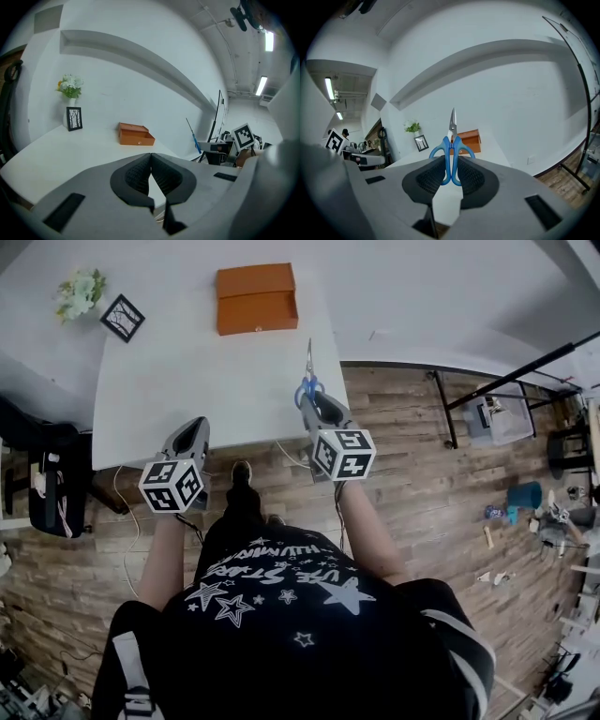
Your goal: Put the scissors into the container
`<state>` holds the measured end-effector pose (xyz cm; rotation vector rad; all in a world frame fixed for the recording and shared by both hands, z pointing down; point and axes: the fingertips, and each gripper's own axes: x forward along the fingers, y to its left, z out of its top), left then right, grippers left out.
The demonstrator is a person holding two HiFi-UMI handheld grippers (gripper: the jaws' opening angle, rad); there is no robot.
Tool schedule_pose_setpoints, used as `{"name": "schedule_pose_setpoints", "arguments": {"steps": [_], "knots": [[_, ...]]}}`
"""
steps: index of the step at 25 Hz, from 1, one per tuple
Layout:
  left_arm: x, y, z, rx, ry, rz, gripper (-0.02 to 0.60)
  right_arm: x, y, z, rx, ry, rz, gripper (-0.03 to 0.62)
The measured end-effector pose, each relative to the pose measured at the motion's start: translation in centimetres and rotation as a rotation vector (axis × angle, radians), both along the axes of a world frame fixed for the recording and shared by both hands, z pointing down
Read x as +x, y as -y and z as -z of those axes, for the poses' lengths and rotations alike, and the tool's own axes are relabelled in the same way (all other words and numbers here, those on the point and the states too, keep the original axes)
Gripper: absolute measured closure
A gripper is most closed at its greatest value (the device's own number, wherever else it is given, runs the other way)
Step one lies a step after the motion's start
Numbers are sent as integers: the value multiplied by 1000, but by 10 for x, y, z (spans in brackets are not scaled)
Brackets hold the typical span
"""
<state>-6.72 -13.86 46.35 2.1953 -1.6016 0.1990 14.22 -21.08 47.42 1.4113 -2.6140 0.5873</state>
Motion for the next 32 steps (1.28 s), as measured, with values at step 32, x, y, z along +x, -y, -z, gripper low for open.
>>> {"name": "schedule_pose_setpoints", "arguments": {"steps": [32], "knots": [[-172,302,22,74,-44,-64,563,-150,308,-6,150,-825,344,493]]}}
